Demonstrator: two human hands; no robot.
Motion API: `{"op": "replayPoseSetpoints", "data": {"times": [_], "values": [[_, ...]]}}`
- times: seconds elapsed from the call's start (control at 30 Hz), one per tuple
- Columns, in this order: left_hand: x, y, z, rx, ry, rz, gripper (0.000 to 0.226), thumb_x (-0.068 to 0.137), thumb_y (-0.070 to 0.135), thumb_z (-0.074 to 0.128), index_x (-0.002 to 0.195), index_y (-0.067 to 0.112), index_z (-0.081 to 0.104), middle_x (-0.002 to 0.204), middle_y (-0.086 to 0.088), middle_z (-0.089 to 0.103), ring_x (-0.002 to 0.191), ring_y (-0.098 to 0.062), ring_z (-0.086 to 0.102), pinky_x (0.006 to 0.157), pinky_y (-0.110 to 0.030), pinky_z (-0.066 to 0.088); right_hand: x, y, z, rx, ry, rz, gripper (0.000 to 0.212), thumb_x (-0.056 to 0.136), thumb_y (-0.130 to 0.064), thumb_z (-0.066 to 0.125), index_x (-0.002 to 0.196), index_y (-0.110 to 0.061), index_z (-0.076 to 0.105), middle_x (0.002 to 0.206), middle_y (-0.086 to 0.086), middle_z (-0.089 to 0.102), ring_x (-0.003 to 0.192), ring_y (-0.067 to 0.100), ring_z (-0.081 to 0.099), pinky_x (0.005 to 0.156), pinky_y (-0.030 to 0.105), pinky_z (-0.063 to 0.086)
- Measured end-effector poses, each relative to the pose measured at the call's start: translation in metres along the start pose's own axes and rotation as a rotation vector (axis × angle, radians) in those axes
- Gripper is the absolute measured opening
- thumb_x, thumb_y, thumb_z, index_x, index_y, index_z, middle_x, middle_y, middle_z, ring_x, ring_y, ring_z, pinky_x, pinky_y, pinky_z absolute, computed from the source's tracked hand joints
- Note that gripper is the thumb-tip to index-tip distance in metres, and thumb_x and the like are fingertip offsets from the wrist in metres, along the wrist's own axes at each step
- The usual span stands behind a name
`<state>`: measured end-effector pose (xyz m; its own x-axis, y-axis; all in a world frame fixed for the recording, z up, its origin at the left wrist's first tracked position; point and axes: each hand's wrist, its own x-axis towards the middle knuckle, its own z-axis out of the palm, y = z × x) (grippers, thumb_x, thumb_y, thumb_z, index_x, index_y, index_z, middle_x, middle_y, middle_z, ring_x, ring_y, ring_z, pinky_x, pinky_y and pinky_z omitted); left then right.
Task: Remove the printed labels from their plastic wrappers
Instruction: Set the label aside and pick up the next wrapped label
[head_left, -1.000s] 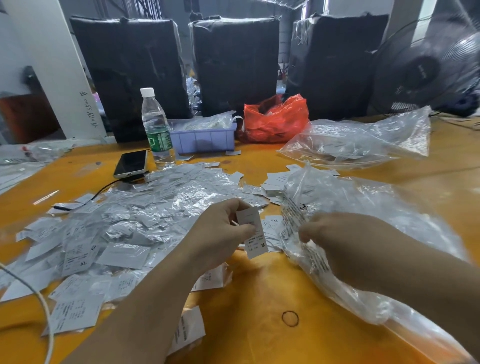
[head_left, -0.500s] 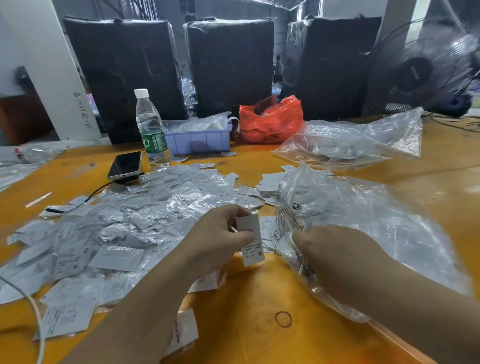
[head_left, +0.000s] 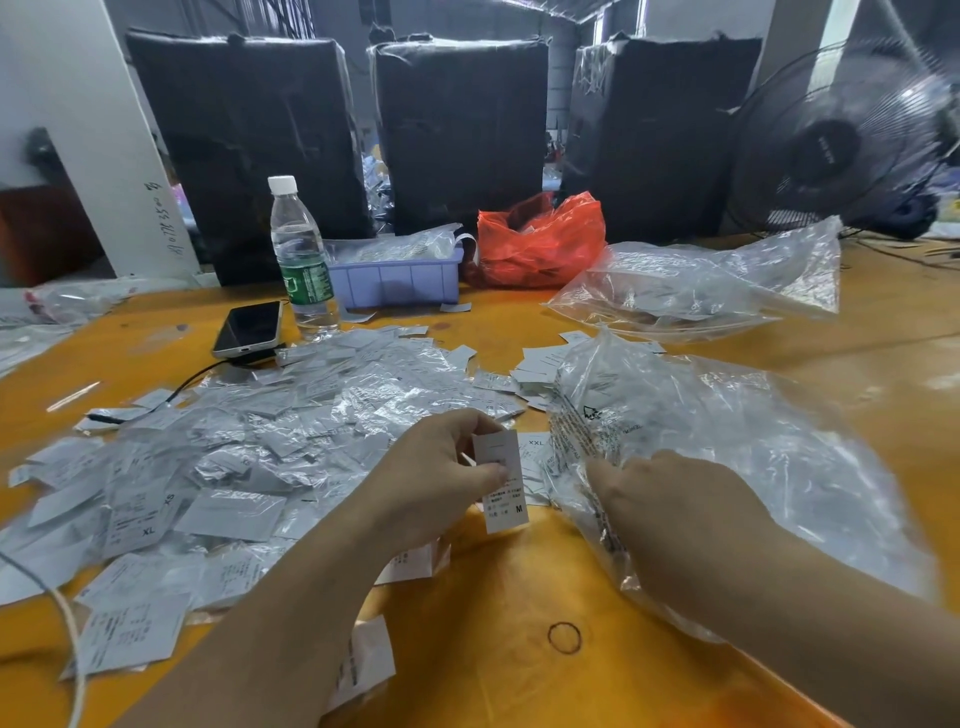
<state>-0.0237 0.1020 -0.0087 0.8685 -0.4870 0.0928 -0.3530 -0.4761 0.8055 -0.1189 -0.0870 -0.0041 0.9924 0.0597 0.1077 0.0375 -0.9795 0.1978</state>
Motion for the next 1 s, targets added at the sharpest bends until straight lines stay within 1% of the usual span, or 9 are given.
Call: {"op": "replayPoseSetpoints", "data": {"times": [0.1,0.2,0.37,0.57,0.67,0.77,0.87,0.93,1.0], "values": [[0.0002,0.0002,0.0004,0.013,0.002,0.003,0.017,0.088,0.020,0.068,0.099,0.032,0.064,0.090,0.012,0.070,0.082,-0.006,0.067,0.064,-0.018,0.048,-0.0004,-0.0039,-0.0005,-0.015,-0.005,-0.004,0.027,0.084,-0.007,0.054,0.102,-0.020,0.038,0.071,-0.003,0.032,0.070,0.020,0.037,0.045,0.027,0.018],[-0.0002,0.0003,0.0000,0.015,0.001,0.001,0.018,0.088,0.019,0.068,0.099,0.033,0.064,0.089,0.012,0.070,0.081,-0.005,0.066,0.062,-0.016,0.045,0.0001,-0.0074,-0.0002,-0.039,0.017,-0.026,0.032,0.087,-0.005,0.048,0.116,-0.016,0.043,0.093,0.001,0.050,0.078,0.023,0.040,0.047,0.027,0.015],[-0.0003,0.0006,0.0010,0.010,-0.001,0.001,0.019,0.088,0.019,0.068,0.102,0.031,0.064,0.090,0.013,0.070,0.082,-0.005,0.066,0.061,-0.014,0.046,-0.0051,-0.0068,0.0017,-0.032,0.064,-0.011,0.039,0.090,-0.014,0.048,0.127,-0.018,0.036,0.113,0.001,0.053,0.088,0.020,0.041,0.065,0.028,0.030],[0.0004,-0.0005,0.0010,0.000,-0.001,0.005,0.018,0.088,0.018,0.069,0.098,0.032,0.065,0.089,0.011,0.071,0.085,-0.009,0.068,0.074,-0.030,0.055,-0.0059,-0.0019,0.0040,-0.053,0.027,0.063,0.063,0.088,-0.023,0.053,0.142,-0.014,0.024,0.120,0.007,0.053,0.107,0.025,0.045,0.074,0.029,0.037],[0.0002,-0.0007,0.0006,0.013,0.000,0.006,0.017,0.088,0.019,0.068,0.097,0.033,0.065,0.089,0.011,0.071,0.084,-0.009,0.067,0.075,-0.032,0.055,-0.0056,-0.0023,0.0050,-0.091,0.007,0.075,0.070,0.088,-0.016,0.050,0.149,-0.010,0.015,0.116,0.007,0.057,0.096,0.024,0.047,0.070,0.030,0.034],[-0.0002,-0.0004,0.0002,0.007,0.001,0.010,0.017,0.088,0.018,0.068,0.097,0.032,0.065,0.089,0.010,0.071,0.083,-0.009,0.067,0.074,-0.032,0.055,-0.0051,-0.0059,0.0027,-0.055,0.044,0.020,0.051,0.086,-0.005,0.049,0.135,-0.014,0.033,0.114,0.005,0.057,0.093,0.025,0.050,0.067,0.031,0.032],[-0.0006,0.0005,0.0000,0.008,-0.002,0.012,0.017,0.088,0.018,0.069,0.097,0.032,0.065,0.089,0.010,0.071,0.083,-0.009,0.067,0.075,-0.032,0.056,-0.0045,-0.0100,0.0034,-0.042,0.080,-0.019,0.046,0.089,-0.006,0.047,0.132,-0.016,0.035,0.115,0.003,0.057,0.100,0.024,0.054,0.068,0.030,0.033],[-0.0007,0.0006,0.0000,0.002,0.000,0.013,0.017,0.087,0.019,0.069,0.097,0.032,0.065,0.088,0.010,0.071,0.082,-0.008,0.067,0.072,-0.030,0.055,-0.0048,-0.0084,0.0028,-0.010,0.152,-0.036,0.052,0.087,-0.017,0.059,0.135,-0.015,0.039,0.106,0.001,0.061,0.090,0.021,0.057,0.064,0.028,0.039],[-0.0010,0.0009,-0.0002,-0.002,0.001,0.013,0.016,0.087,0.019,0.069,0.097,0.032,0.065,0.088,0.010,0.071,0.079,-0.007,0.066,0.066,-0.025,0.052,-0.0057,-0.0039,0.0023,0.071,0.266,-0.061,0.060,0.061,-0.011,0.082,0.118,-0.008,0.060,0.080,0.002,0.065,0.063,0.021,0.059,0.049,0.028,0.048]]}}
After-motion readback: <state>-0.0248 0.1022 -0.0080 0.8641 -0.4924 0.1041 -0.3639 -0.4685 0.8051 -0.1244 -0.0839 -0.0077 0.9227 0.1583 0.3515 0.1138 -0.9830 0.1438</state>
